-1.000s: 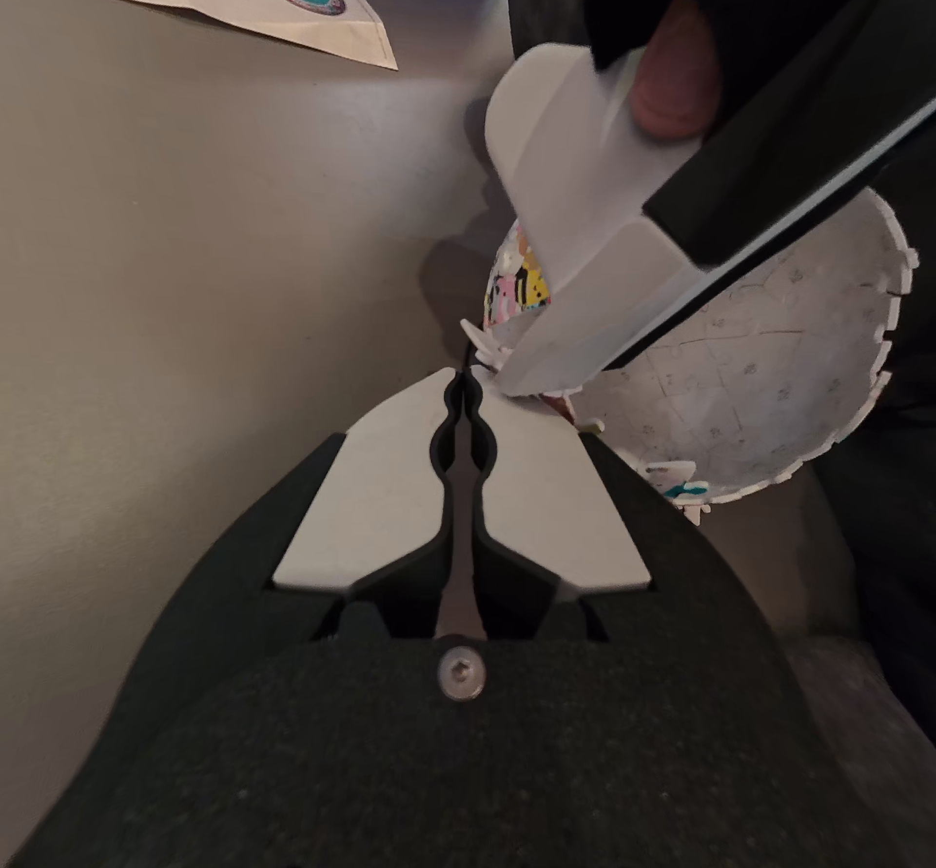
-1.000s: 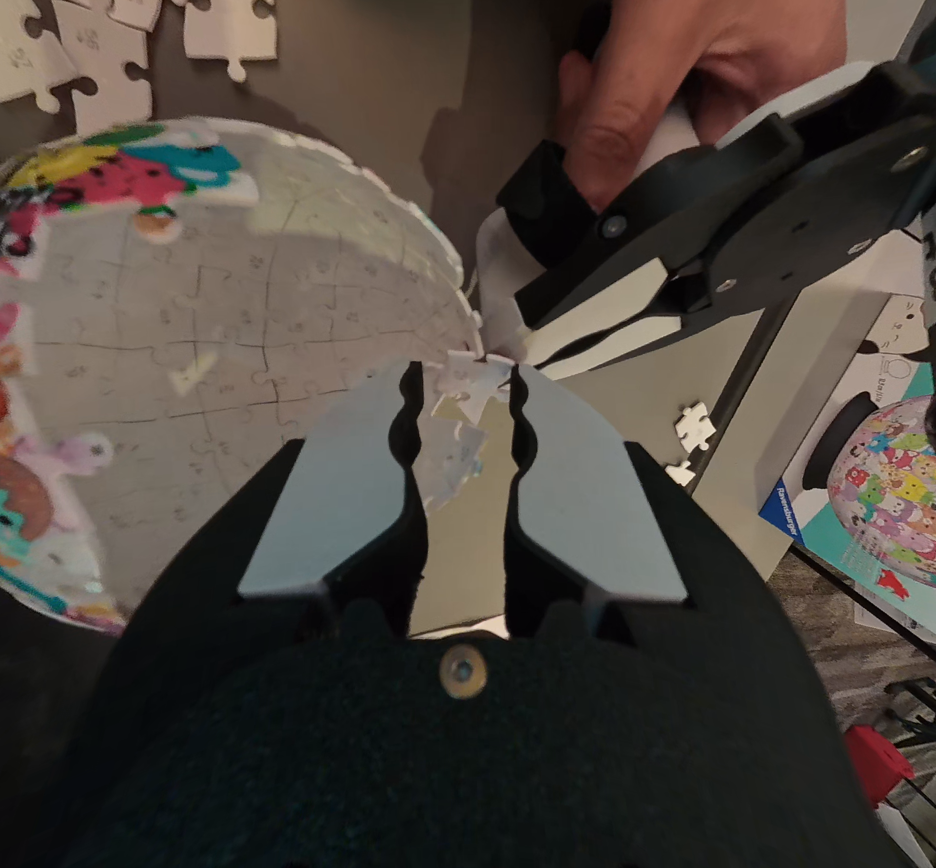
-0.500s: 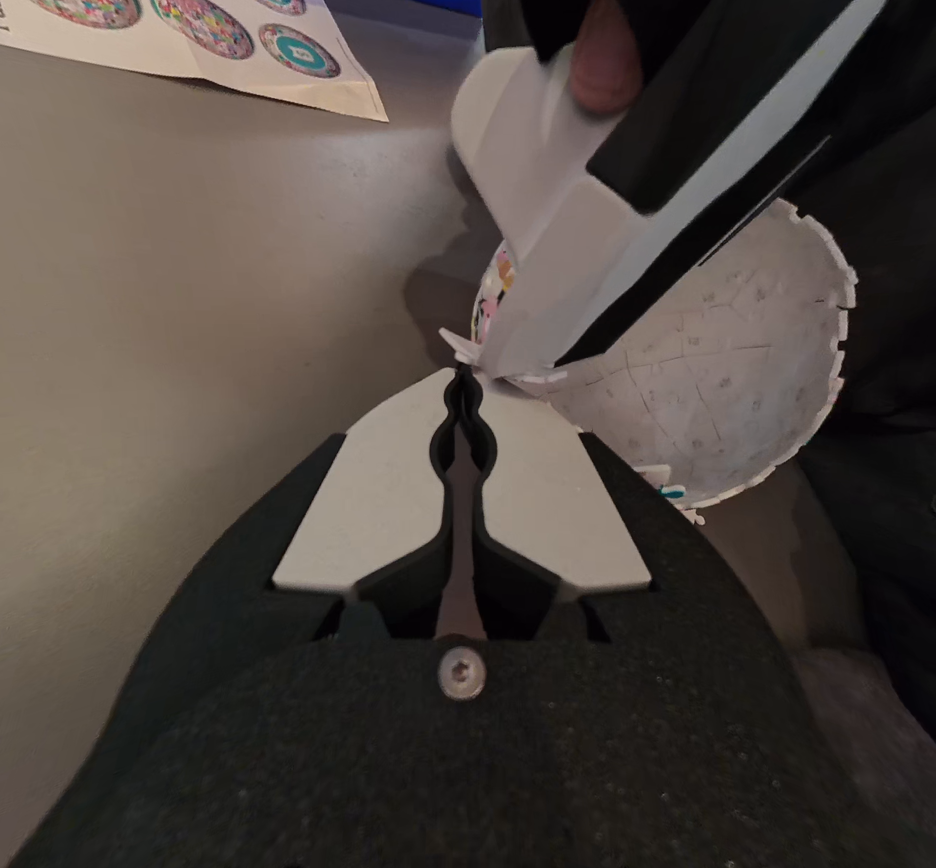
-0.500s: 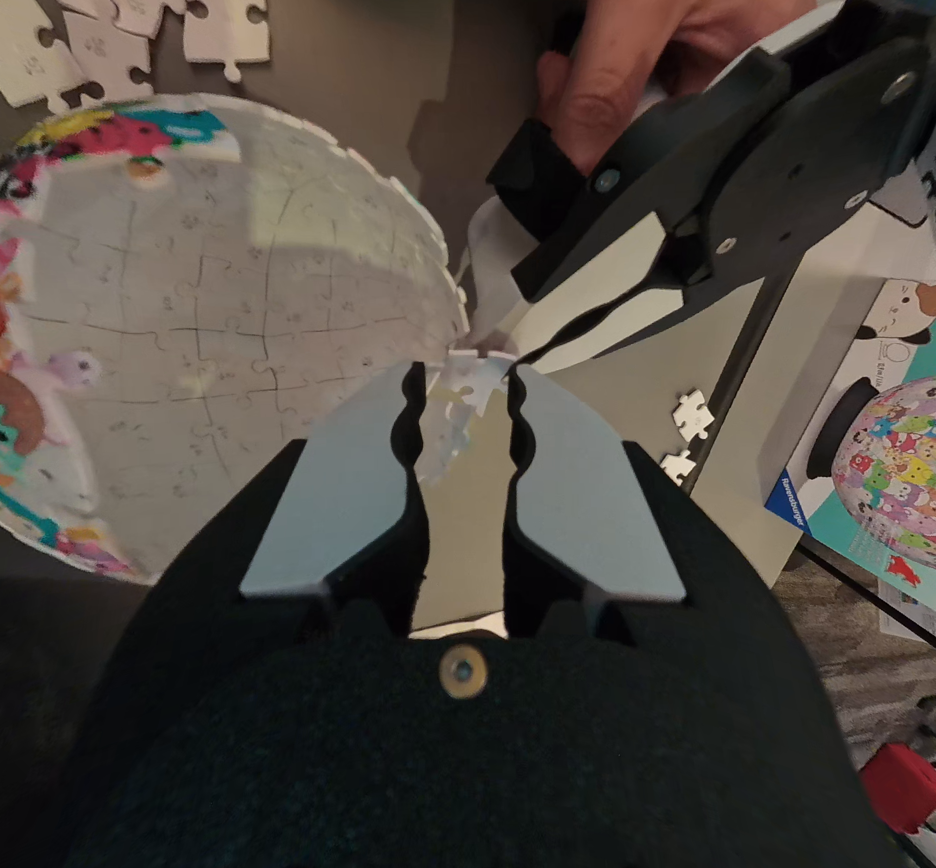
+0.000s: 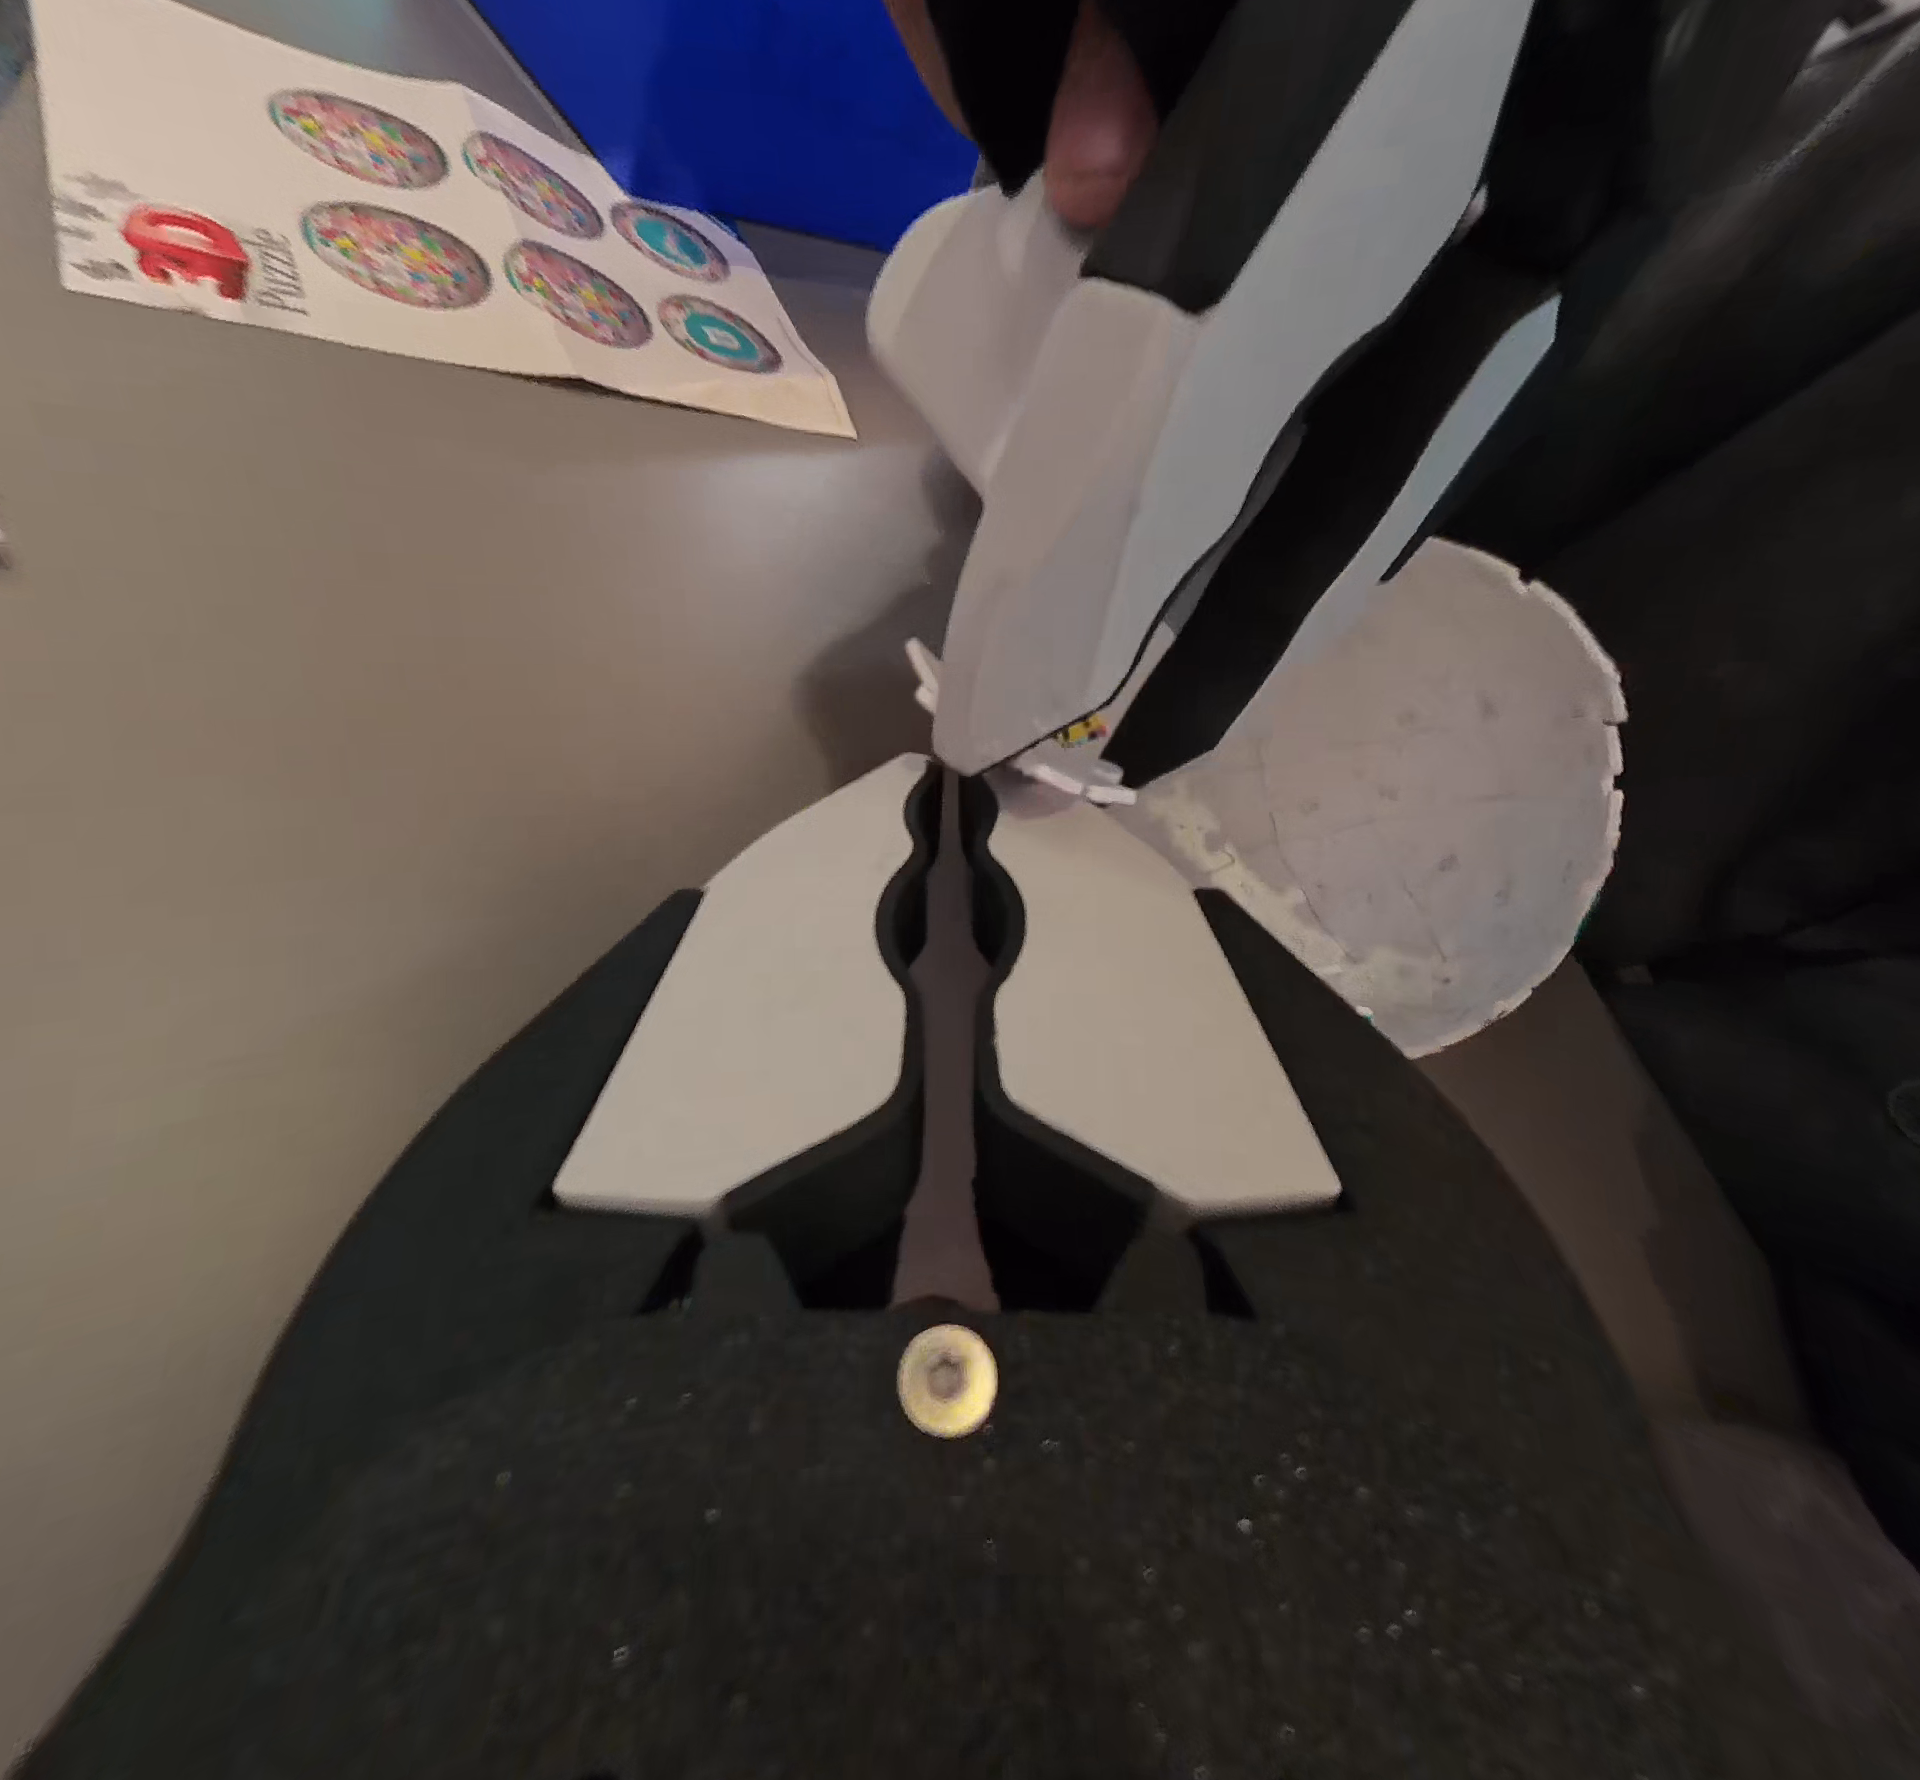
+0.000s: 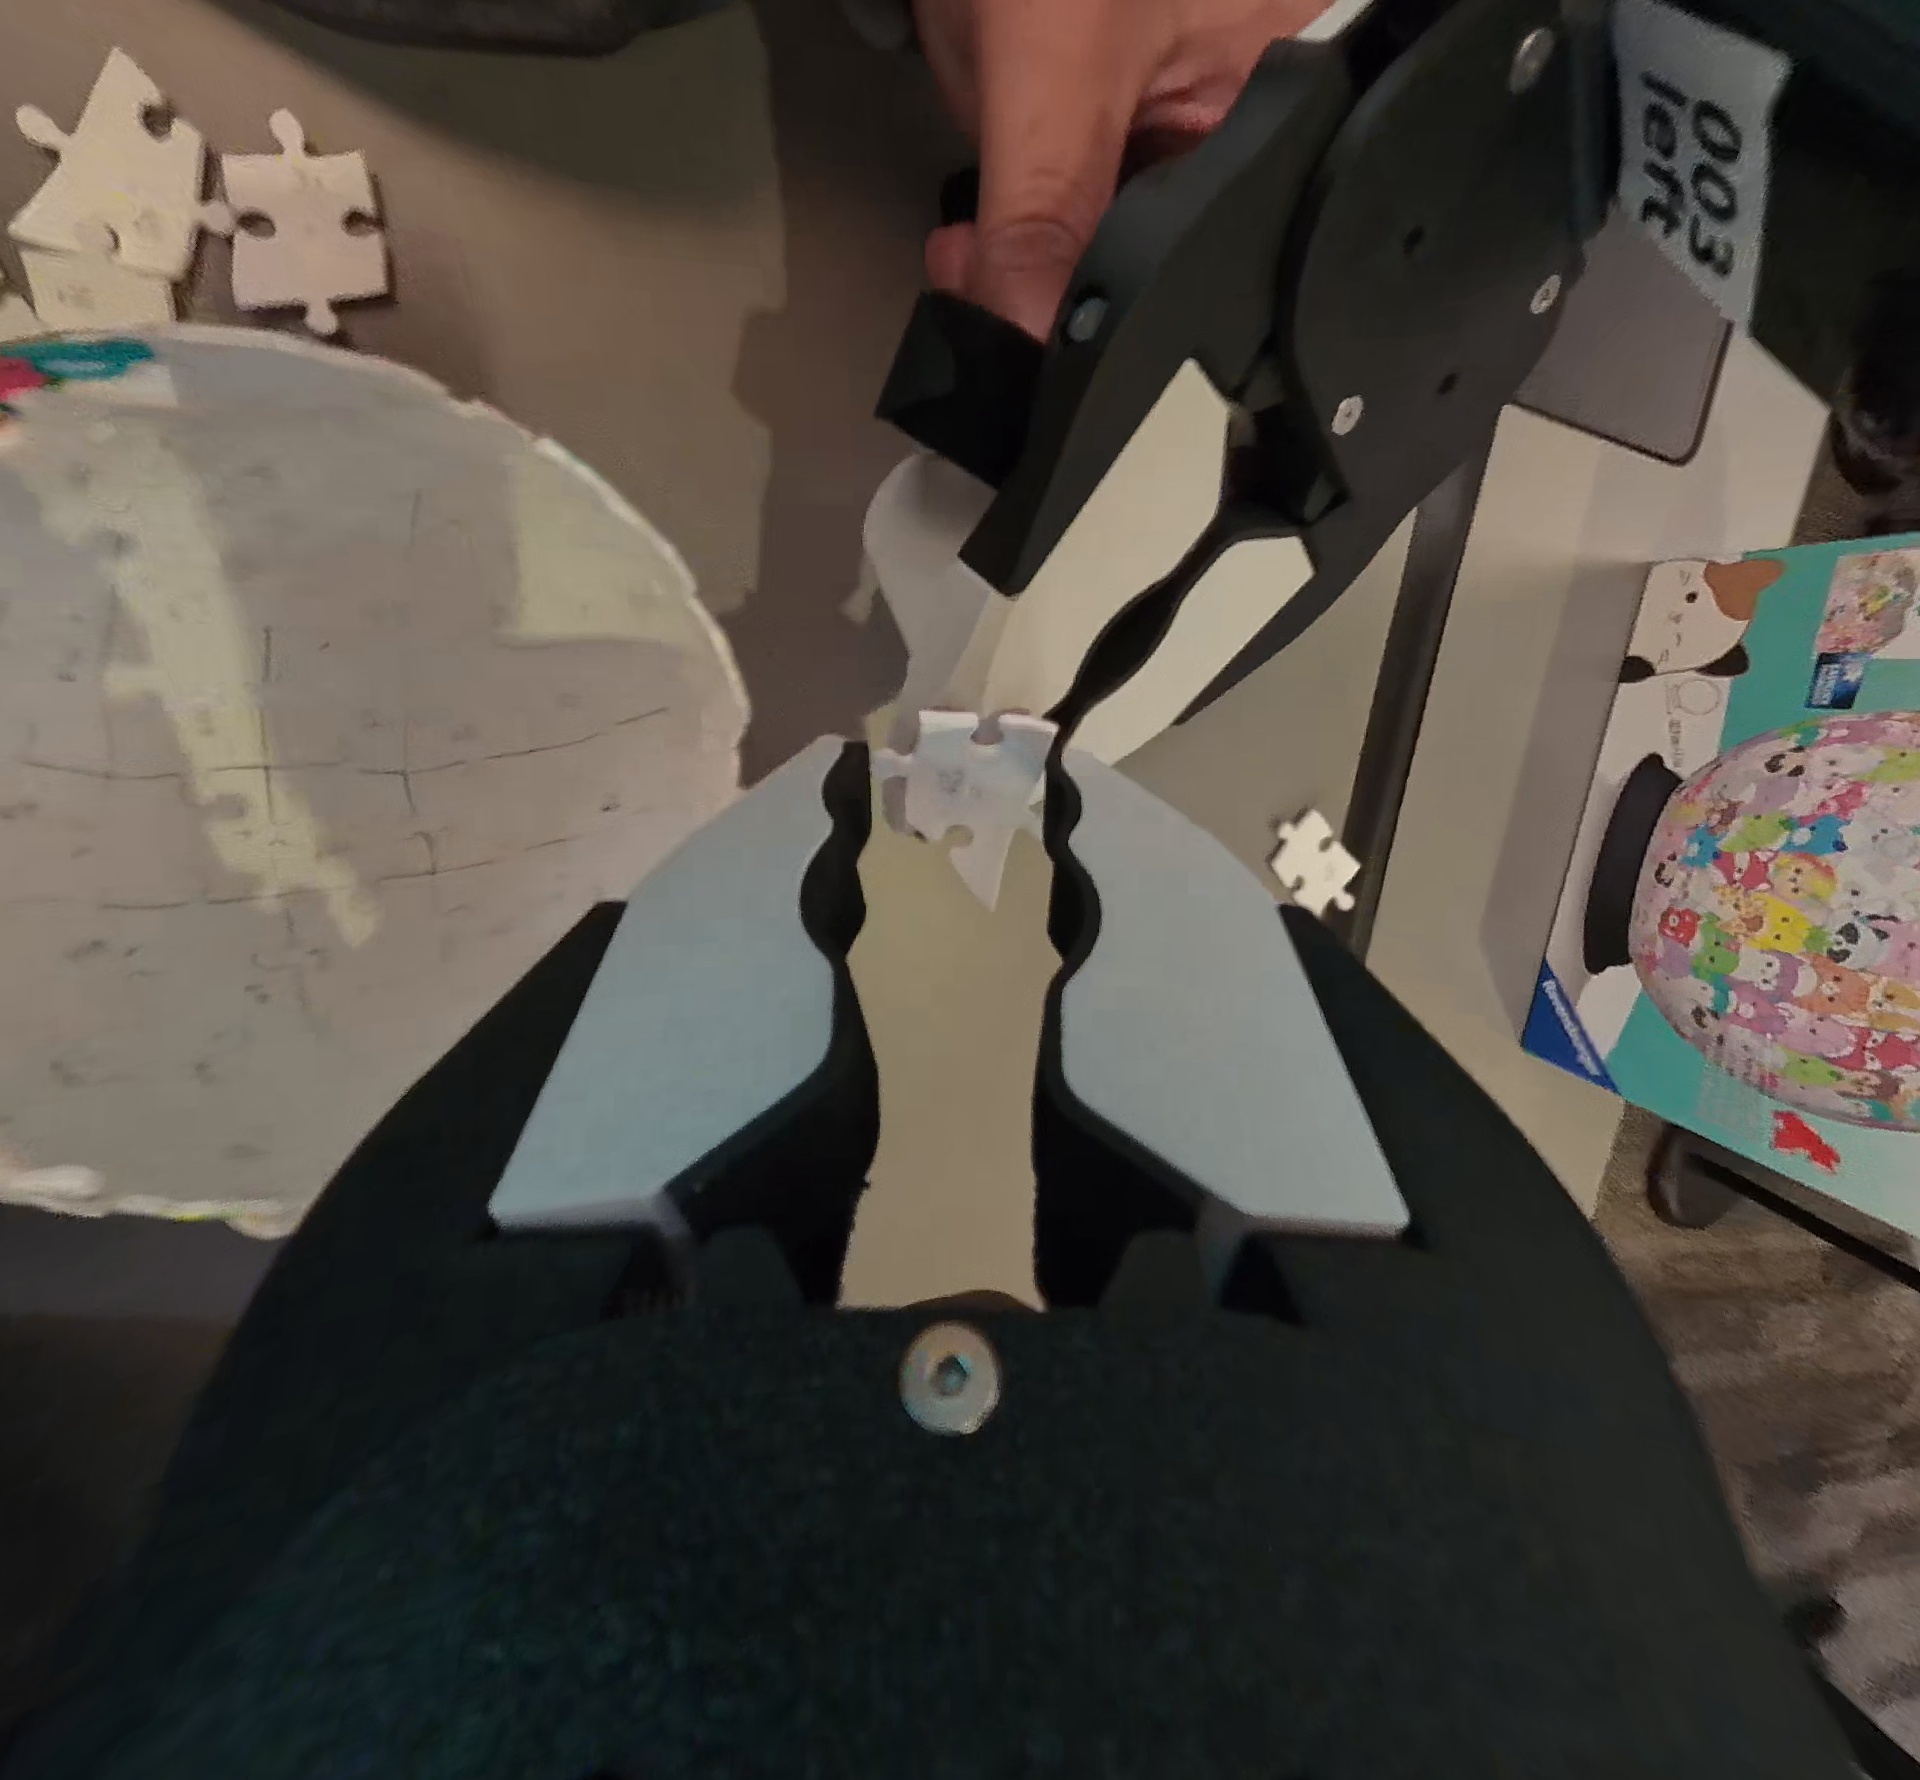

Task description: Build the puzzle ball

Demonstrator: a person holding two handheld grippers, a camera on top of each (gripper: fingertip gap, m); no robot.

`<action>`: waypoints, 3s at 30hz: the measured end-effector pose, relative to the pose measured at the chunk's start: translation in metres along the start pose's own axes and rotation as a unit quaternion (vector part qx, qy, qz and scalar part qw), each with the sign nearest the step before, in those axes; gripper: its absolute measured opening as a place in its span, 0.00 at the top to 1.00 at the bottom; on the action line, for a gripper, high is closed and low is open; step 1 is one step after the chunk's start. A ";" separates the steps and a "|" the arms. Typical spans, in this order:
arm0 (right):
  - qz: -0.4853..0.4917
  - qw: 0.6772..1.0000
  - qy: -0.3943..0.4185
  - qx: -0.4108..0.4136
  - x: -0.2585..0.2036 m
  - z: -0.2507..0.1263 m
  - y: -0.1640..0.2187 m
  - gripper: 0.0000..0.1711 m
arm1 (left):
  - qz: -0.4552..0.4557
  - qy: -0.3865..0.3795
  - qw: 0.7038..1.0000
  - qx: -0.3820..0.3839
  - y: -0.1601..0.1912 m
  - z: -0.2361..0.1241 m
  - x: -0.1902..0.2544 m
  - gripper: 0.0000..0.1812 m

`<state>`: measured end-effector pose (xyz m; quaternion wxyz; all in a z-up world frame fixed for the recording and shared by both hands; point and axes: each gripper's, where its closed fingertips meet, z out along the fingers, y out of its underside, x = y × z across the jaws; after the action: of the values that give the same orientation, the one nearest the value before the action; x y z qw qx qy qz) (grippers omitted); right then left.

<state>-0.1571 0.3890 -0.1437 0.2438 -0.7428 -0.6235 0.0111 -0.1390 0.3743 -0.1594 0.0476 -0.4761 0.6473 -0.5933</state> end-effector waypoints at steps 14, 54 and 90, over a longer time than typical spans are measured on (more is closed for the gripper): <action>0.091 0.994 -0.027 0.058 0.036 0.009 0.025 0.87 | -0.069 -0.061 0.993 0.077 -0.017 -0.024 -0.039 0.92; 0.158 0.982 -0.083 0.060 0.008 0.021 0.074 0.84 | 0.064 -0.164 0.984 -0.028 -0.004 0.016 -0.040 0.88; -0.085 0.907 0.244 0.332 0.047 -0.069 -0.007 0.99 | -0.156 0.282 0.890 0.322 -0.077 -0.055 0.035 0.95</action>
<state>-0.1309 0.4093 -0.0666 0.6205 -0.5428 -0.5658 0.0148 -0.1492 0.4026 -0.0635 -0.0790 -0.3421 0.3245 -0.8783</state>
